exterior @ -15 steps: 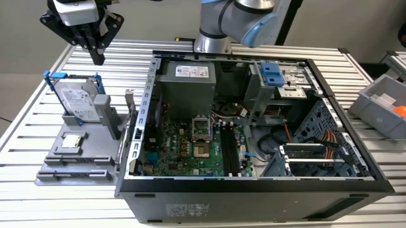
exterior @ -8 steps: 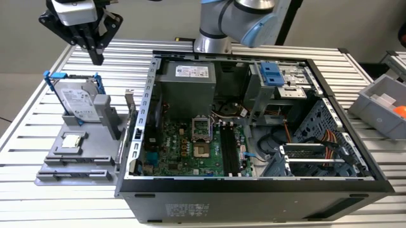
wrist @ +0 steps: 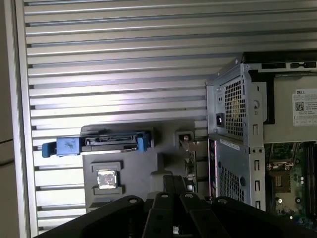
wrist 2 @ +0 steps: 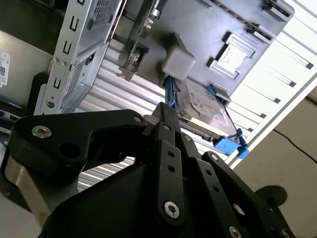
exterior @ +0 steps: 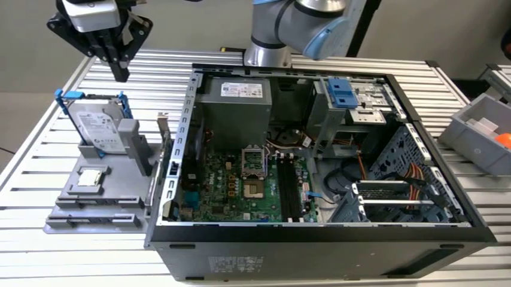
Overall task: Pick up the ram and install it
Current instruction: 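Reach for the ram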
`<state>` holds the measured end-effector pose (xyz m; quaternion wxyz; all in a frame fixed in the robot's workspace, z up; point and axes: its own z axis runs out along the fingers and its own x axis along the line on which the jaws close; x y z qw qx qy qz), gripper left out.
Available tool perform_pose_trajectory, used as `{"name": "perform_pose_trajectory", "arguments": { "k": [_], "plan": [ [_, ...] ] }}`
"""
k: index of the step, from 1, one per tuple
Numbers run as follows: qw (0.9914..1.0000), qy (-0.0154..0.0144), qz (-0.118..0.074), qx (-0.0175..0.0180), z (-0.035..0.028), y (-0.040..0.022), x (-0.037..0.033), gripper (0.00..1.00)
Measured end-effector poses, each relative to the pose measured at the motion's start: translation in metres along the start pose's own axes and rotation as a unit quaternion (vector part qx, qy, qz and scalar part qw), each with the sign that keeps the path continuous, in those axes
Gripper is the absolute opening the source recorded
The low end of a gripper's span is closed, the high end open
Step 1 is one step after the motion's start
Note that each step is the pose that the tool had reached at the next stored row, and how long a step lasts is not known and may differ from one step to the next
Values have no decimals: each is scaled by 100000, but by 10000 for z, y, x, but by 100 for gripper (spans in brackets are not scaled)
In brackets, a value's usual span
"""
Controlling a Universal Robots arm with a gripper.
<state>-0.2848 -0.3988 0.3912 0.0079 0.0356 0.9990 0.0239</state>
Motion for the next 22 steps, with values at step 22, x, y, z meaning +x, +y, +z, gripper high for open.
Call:
{"name": "perform_pose_trajectory", "arguments": {
  "k": [22],
  "plan": [
    [100000, -6, -2, -3, 7, -3, 37, 0]
  ]
}}
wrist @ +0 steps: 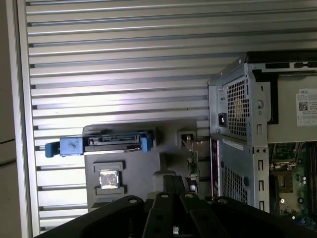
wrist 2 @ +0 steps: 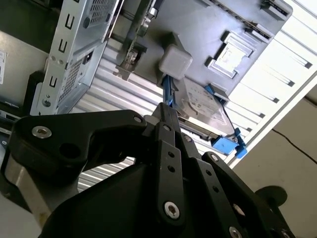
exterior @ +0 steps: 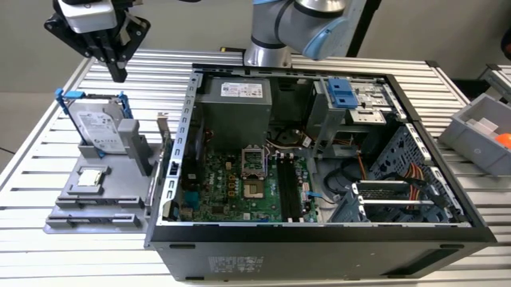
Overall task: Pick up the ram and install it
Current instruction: 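Reach for the ram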
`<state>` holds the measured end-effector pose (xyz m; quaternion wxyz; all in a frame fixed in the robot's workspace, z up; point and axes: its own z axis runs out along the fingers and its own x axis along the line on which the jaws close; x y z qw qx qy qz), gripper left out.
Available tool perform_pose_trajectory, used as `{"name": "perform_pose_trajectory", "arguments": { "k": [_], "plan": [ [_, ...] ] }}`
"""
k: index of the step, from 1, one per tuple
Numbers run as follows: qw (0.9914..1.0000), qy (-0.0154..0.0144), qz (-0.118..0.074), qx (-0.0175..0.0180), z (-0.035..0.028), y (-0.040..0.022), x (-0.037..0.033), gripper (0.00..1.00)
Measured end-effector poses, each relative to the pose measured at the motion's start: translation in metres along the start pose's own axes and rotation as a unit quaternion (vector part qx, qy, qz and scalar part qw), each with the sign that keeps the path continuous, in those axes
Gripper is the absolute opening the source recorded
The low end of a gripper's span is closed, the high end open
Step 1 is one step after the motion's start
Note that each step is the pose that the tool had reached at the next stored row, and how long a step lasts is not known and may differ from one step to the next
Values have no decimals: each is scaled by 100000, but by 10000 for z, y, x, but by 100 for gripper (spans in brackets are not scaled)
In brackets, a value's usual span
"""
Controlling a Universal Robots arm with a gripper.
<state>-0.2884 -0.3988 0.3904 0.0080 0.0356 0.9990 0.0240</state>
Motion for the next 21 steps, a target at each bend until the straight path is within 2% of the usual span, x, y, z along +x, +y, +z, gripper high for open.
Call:
{"name": "perform_pose_trajectory", "arguments": {
  "k": [21],
  "plan": [
    [100000, 4, 5, 3, 4, -4, 52, 0]
  ]
}}
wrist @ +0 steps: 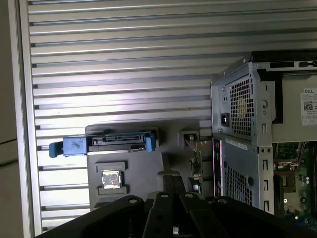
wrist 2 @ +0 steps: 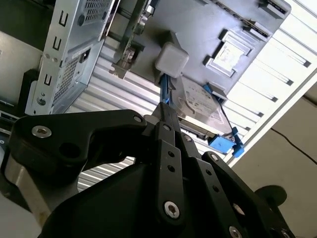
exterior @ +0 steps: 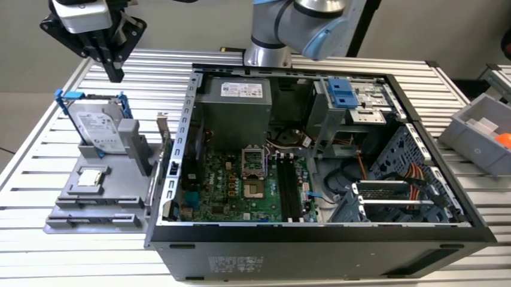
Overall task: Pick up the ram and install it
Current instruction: 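Reach for the ram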
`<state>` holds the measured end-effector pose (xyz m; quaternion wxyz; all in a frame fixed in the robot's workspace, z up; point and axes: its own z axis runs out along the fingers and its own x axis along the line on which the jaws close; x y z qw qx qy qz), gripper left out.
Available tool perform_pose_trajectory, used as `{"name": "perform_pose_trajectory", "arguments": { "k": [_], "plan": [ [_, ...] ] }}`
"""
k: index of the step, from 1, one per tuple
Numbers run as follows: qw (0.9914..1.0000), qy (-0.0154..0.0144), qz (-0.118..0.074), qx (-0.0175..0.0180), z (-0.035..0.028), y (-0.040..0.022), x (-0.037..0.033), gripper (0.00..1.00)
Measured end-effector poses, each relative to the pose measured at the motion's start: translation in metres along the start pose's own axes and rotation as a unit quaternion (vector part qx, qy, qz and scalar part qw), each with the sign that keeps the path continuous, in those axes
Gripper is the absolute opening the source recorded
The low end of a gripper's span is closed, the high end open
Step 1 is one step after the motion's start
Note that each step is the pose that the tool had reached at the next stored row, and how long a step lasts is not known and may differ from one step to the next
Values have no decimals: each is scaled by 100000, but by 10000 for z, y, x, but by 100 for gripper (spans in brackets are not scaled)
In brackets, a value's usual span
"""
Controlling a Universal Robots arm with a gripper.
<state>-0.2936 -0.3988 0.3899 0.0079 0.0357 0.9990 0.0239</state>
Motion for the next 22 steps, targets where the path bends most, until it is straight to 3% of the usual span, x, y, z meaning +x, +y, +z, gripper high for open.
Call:
{"name": "perform_pose_trajectory", "arguments": {
  "k": [15, 22],
  "plan": [
    [100000, 1, -13, 1, 0, -17, 237, 0],
    [100000, 3, -43, 0, 3, -22, 306, 0]
  ]
}}
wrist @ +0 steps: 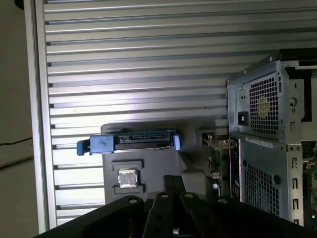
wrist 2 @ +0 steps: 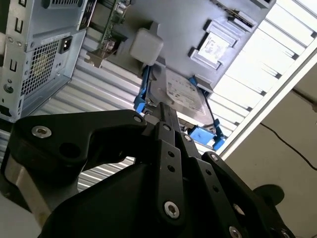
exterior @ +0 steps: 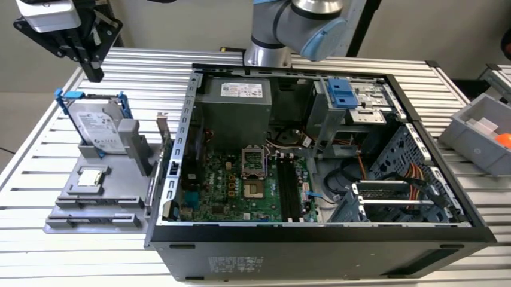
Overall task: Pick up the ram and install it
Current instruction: 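Reach for the ram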
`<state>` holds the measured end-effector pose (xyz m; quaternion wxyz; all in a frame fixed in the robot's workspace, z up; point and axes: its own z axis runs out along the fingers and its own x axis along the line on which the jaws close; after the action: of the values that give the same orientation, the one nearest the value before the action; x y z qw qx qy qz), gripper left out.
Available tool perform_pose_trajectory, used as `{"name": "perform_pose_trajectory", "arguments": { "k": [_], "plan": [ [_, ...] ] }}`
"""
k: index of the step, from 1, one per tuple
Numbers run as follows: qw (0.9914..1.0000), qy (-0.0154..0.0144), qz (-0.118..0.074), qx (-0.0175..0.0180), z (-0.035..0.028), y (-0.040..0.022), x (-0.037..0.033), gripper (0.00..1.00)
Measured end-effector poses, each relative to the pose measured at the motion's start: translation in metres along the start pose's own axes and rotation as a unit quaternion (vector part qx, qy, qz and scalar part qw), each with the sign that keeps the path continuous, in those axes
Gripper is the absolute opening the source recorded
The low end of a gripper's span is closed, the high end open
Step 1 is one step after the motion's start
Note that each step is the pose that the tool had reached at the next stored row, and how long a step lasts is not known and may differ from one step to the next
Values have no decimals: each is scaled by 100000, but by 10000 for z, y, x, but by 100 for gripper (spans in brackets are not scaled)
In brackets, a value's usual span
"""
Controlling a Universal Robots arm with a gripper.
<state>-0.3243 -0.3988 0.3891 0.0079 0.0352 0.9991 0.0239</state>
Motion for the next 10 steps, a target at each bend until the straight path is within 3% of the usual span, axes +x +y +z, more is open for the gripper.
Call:
{"name": "perform_pose_trajectory", "arguments": {
  "k": [10],
  "plan": [
    [100000, -2, -29, 0, 3, -2, 29, 0]
  ]
}}
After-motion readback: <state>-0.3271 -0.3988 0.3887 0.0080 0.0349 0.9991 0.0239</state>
